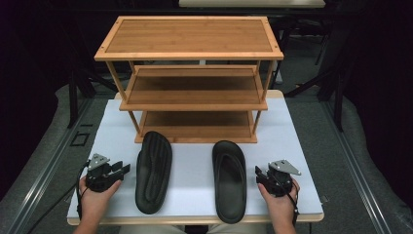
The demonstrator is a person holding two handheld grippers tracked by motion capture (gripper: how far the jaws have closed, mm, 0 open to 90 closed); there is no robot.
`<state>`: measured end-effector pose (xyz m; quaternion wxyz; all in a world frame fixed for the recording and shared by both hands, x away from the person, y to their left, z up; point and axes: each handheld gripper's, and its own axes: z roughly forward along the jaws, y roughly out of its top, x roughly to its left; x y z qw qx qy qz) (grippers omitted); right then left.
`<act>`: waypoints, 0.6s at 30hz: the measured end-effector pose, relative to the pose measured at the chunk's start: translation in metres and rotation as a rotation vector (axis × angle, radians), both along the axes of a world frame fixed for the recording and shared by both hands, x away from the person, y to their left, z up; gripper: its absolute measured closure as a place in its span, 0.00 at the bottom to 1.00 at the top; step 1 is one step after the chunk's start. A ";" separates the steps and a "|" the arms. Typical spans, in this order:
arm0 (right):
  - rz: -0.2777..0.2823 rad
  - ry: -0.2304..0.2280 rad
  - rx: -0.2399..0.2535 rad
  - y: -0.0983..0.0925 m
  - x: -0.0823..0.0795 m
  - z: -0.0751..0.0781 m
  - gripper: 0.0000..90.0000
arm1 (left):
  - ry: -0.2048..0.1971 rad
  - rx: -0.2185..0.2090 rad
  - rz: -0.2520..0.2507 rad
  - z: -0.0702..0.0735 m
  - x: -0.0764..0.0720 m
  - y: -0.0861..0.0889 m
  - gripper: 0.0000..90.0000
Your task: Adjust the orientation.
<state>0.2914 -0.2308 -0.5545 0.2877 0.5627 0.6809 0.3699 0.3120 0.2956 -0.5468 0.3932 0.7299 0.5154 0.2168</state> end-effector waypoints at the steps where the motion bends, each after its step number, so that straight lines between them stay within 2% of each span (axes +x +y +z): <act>1: 0.000 0.004 -0.005 0.000 0.000 0.000 0.53 | 0.007 0.008 -0.005 0.000 0.000 -0.002 0.73; 5: 0.004 0.005 -0.003 0.001 0.000 0.000 0.53 | 0.011 0.017 -0.013 0.000 -0.001 -0.005 0.78; 9: 0.008 0.010 0.002 0.001 0.000 0.000 0.58 | 0.014 0.007 -0.026 0.002 -0.003 -0.007 0.88; 13: 0.013 0.011 0.005 0.001 -0.001 0.000 0.59 | 0.025 0.010 -0.040 0.002 -0.003 -0.007 0.96; 18: 0.016 0.014 0.010 0.002 0.000 0.000 0.59 | 0.045 0.013 -0.068 0.001 -0.003 -0.009 1.00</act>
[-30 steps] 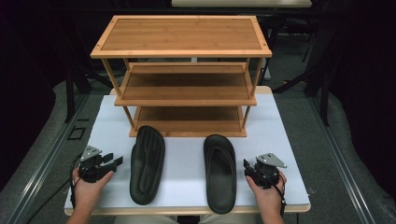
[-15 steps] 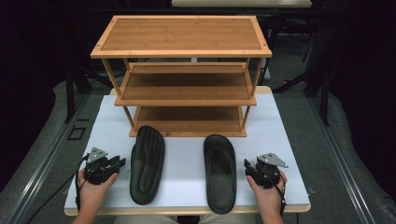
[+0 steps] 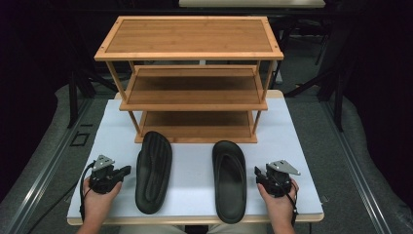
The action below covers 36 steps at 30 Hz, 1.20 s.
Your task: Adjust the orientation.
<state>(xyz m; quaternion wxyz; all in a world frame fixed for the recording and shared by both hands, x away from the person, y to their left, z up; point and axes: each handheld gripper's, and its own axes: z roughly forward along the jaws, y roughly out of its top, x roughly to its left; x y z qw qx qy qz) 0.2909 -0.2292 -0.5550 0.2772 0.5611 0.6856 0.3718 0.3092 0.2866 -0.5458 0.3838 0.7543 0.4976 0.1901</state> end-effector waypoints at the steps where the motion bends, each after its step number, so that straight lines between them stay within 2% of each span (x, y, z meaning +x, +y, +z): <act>1: -0.004 0.002 0.002 0.000 0.000 0.000 0.58 | 0.011 0.000 -0.010 -0.001 0.000 -0.002 1.00; 6: -0.001 -0.005 0.024 -0.001 0.001 -0.002 0.57 | 0.029 0.019 -0.028 -0.003 0.001 -0.006 1.00; 9: -0.002 0.008 0.029 -0.002 0.001 -0.002 0.56 | 0.048 0.025 -0.046 -0.005 0.003 -0.008 1.00; 14: 0.003 0.006 0.035 -0.003 0.001 -0.002 0.55 | 0.051 0.026 -0.067 -0.005 0.003 -0.012 1.00; 16: 0.006 0.002 0.039 -0.002 0.001 -0.002 0.55 | 0.042 0.032 -0.071 -0.004 0.003 -0.015 1.00; 20: 0.005 0.006 0.040 -0.002 0.001 -0.002 0.55 | 0.026 0.018 -0.075 -0.002 0.003 -0.018 1.00; 23: 0.004 0.004 0.043 -0.002 0.001 -0.002 0.55 | 0.003 -0.043 -0.083 0.004 0.001 -0.020 1.00; 24: 0.004 0.004 0.043 -0.002 0.001 -0.002 0.55 | 0.003 -0.043 -0.083 0.004 0.001 -0.020 1.00; 28: 0.004 0.004 0.048 -0.002 0.001 -0.002 0.54 | -0.033 -0.086 -0.106 0.013 -0.001 -0.029 1.00; 31: 0.001 0.005 0.055 -0.003 0.001 -0.002 0.54 | -0.063 -0.080 -0.141 0.022 -0.003 -0.041 1.00; 36: -0.003 0.005 0.057 -0.003 0.001 -0.002 0.54 | -0.085 -0.072 -0.182 0.027 -0.001 -0.057 1.00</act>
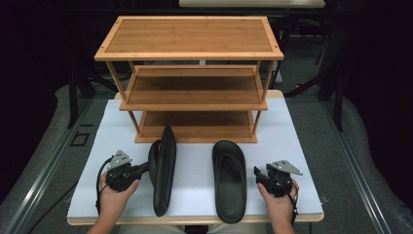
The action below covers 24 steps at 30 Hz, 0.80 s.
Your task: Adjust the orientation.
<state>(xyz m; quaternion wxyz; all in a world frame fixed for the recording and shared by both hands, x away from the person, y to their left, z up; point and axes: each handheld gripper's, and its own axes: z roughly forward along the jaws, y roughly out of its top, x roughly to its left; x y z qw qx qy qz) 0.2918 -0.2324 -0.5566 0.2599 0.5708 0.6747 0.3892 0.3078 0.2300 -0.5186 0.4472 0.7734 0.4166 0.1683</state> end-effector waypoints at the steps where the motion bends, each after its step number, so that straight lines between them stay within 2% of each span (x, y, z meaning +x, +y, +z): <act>1: 0.004 -0.006 0.007 0.000 0.000 -0.001 0.54 | -0.004 0.008 -0.011 0.002 0.001 -0.007 1.00; 7: 0.000 0.000 0.008 0.000 0.000 0.000 0.54 | -0.014 0.016 -0.036 0.003 0.005 -0.024 1.00; 10: 0.002 0.002 0.008 0.000 0.000 -0.001 0.54 | -0.016 0.020 -0.038 0.004 0.006 -0.027 1.00; 15: -0.001 0.003 0.013 0.000 0.000 -0.001 0.54 | -0.001 0.018 -0.037 0.001 0.007 -0.034 0.96; 17: 0.002 -0.008 0.026 -0.001 0.000 -0.002 0.54 | 0.001 0.015 -0.043 -0.002 0.007 -0.036 0.91; 18: 0.003 -0.003 0.025 -0.001 0.000 -0.001 0.53 | 0.009 0.017 -0.046 -0.002 0.007 -0.037 0.85; 20: 0.002 -0.003 0.025 -0.001 0.000 -0.001 0.53 | 0.017 0.005 -0.048 -0.003 0.007 -0.039 0.82; 24: 0.001 0.003 0.027 -0.002 0.000 -0.001 0.53 | 0.027 -0.032 -0.066 -0.004 0.006 -0.045 0.70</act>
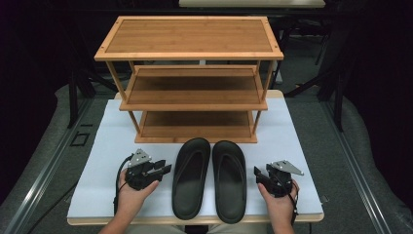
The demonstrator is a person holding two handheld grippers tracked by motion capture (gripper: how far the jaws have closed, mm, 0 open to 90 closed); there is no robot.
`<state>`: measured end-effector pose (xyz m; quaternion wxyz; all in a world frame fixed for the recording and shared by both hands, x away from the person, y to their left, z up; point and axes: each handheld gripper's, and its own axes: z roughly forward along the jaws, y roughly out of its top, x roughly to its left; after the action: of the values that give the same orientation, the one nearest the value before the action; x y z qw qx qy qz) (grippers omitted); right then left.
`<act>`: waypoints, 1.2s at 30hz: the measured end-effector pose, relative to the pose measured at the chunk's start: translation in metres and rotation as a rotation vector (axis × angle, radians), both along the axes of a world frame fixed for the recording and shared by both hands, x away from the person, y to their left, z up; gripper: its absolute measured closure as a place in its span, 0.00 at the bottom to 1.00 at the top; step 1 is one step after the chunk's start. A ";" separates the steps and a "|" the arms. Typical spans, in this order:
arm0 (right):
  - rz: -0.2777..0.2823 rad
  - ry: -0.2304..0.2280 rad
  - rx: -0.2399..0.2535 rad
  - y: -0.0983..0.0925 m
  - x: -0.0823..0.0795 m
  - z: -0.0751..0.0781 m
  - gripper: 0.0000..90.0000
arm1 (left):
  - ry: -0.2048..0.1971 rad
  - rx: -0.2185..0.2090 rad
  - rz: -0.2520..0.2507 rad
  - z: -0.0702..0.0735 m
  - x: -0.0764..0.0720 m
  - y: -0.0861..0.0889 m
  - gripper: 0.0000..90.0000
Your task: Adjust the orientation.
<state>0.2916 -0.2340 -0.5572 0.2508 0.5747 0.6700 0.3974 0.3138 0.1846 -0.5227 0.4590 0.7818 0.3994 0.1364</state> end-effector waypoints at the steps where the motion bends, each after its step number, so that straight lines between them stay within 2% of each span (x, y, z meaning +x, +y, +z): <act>1: 0.000 0.001 0.000 0.000 0.000 0.000 0.53 | 0.005 -0.011 -0.012 -0.001 0.000 -0.004 0.67; 5: 0.001 0.001 0.003 0.000 0.000 0.000 0.53 | 0.019 -0.014 -0.044 -0.002 0.001 -0.012 0.61; 8: 0.002 0.001 0.006 0.000 0.000 0.000 0.52 | 0.036 -0.035 -0.066 -0.003 0.001 -0.019 0.58; 9: 0.001 0.003 0.008 0.000 0.000 0.000 0.52 | 0.055 -0.055 -0.084 -0.005 0.002 -0.023 0.57; 11: 0.002 -0.013 0.018 0.000 0.001 -0.002 0.52 | 0.069 -0.051 -0.098 -0.007 0.002 -0.027 0.56; 17: 0.001 -0.011 0.023 0.000 0.001 -0.002 0.52 | 0.083 -0.027 -0.118 -0.013 0.002 -0.032 0.56; 18: 0.003 0.002 0.020 -0.001 0.000 -0.001 0.52 | 0.085 -0.028 -0.118 -0.015 0.002 -0.033 0.56; 23: 0.006 0.003 0.021 0.000 0.001 -0.001 0.52 | 0.096 -0.020 -0.111 -0.023 0.003 -0.035 0.57; 28: 0.007 0.005 0.021 0.000 0.001 -0.001 0.52 | 0.097 -0.019 -0.102 -0.023 0.003 -0.034 0.62; 33: 0.009 0.005 0.023 -0.001 0.001 -0.001 0.52 | 0.129 -0.050 -0.103 -0.023 0.006 -0.032 0.62; 36: 0.007 0.007 0.025 0.000 0.001 -0.002 0.52 | 0.130 -0.056 -0.107 -0.025 0.008 -0.032 0.61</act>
<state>0.2925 -0.2345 -0.5588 0.2400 0.5766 0.6679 0.4047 0.3215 0.1523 -0.5472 0.4605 0.7960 0.3897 0.0491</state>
